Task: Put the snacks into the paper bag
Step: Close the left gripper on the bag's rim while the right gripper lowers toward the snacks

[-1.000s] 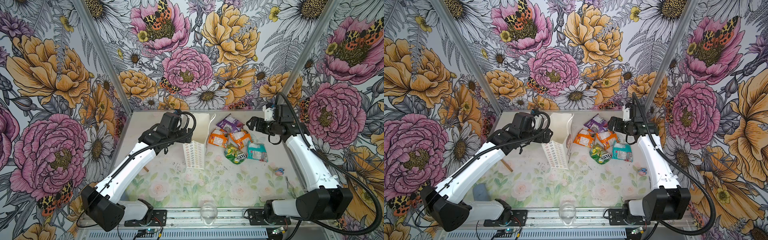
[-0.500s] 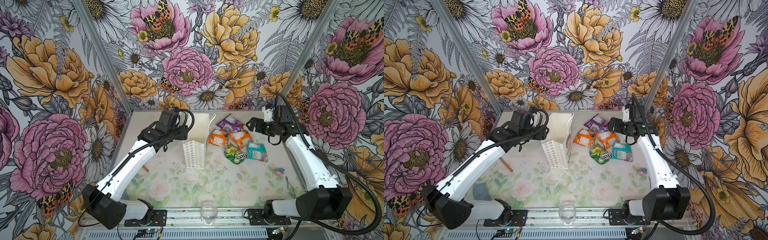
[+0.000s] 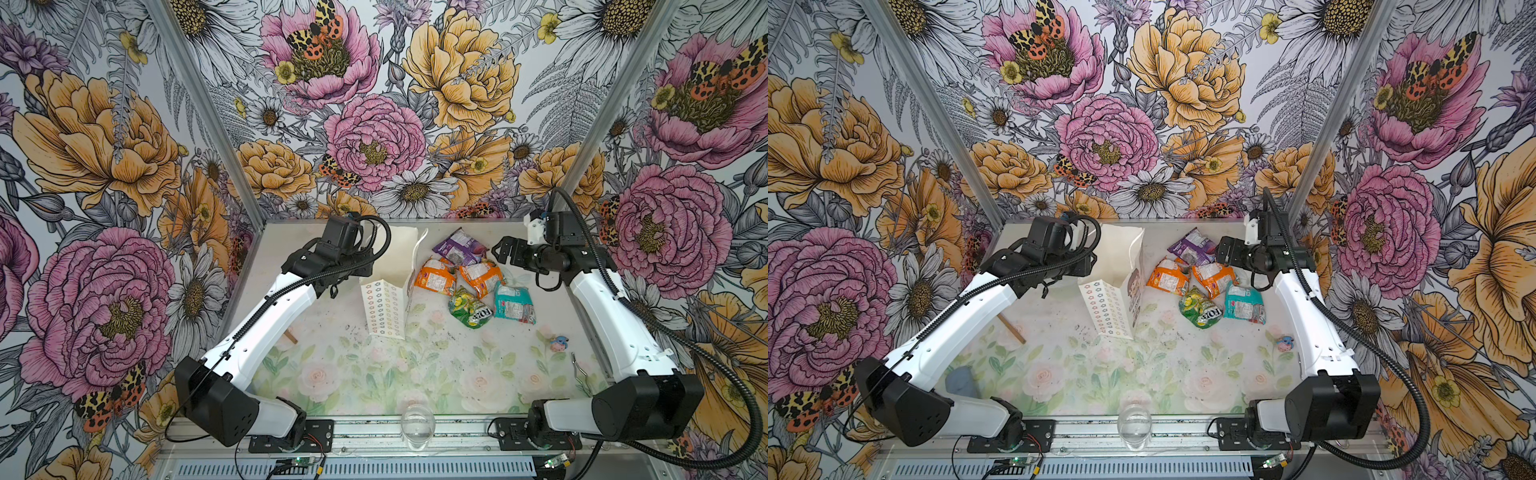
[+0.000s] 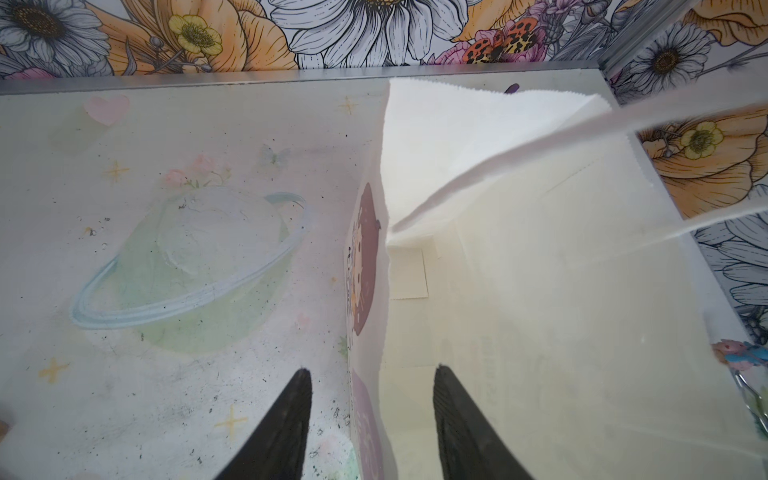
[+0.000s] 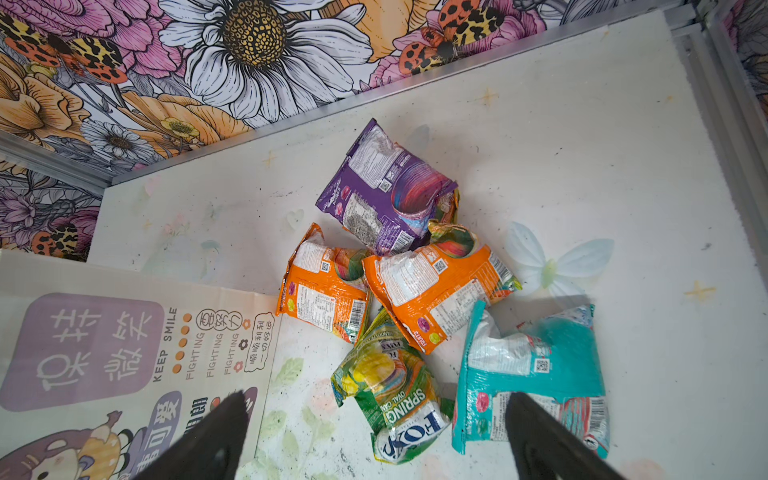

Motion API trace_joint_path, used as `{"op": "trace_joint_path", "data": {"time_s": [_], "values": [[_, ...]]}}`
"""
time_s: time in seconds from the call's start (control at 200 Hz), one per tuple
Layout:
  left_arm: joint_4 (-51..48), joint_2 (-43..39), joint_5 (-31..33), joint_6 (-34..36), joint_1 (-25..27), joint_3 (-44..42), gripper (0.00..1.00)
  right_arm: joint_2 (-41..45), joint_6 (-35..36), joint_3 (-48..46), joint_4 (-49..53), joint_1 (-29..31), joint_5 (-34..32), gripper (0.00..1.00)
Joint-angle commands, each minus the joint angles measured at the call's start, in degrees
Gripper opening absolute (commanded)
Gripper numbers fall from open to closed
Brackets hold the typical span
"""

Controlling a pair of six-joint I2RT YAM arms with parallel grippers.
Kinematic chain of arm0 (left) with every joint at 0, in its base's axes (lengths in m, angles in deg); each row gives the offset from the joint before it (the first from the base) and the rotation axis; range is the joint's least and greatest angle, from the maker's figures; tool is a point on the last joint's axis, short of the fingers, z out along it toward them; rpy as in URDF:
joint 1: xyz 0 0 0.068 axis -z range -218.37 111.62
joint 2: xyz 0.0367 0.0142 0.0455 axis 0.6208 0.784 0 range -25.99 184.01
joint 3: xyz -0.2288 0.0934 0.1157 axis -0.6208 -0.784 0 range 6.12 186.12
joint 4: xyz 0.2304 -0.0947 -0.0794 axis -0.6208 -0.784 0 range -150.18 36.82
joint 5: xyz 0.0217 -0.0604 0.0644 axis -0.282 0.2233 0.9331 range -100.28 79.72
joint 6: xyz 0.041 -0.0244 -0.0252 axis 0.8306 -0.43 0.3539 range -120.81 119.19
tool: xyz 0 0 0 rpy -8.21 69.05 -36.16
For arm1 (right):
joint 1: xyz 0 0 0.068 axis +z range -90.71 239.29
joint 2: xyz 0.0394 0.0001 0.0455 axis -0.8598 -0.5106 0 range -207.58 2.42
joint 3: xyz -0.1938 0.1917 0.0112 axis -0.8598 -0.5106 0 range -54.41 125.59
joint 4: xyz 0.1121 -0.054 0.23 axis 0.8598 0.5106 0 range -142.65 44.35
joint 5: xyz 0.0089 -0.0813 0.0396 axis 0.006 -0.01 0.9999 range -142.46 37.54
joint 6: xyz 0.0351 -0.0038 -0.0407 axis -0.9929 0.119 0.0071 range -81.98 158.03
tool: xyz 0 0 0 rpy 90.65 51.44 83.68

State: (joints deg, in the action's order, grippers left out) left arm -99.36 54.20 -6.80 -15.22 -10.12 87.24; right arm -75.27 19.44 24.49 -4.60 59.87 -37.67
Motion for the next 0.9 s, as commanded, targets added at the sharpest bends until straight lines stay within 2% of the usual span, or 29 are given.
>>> {"op": "trace_joint_path", "data": {"time_s": [0.0, 0.225, 0.44, 0.575, 0.896], "values": [[0.12, -0.11, -1.10, -0.70, -0.59, 1.50, 0.45, 0.44, 0.22, -0.30, 0.10, 0.28, -0.53, 0.99], [0.27, -0.29, -1.68, -1.55, -1.00, 1.41, 0.31, 0.50, 0.13, -0.45, 0.11, 0.28, -0.64, 0.99], [0.46, -0.20, -1.80, -3.85, -1.44, 0.92, 0.07, 0.60, 0.13, -0.50, 0.11, 0.21, -0.66, 0.99], [0.99, 0.04, -1.77, -5.02, -1.54, 0.70, 0.00, 0.53, 0.22, -0.49, 0.11, 0.21, -0.64, 0.99], [7.97, -3.17, -1.46, -12.01, -1.52, -3.61, 0.00, -0.25, 0.13, -0.94, 0.18, 0.21, -0.29, 0.99]]}}
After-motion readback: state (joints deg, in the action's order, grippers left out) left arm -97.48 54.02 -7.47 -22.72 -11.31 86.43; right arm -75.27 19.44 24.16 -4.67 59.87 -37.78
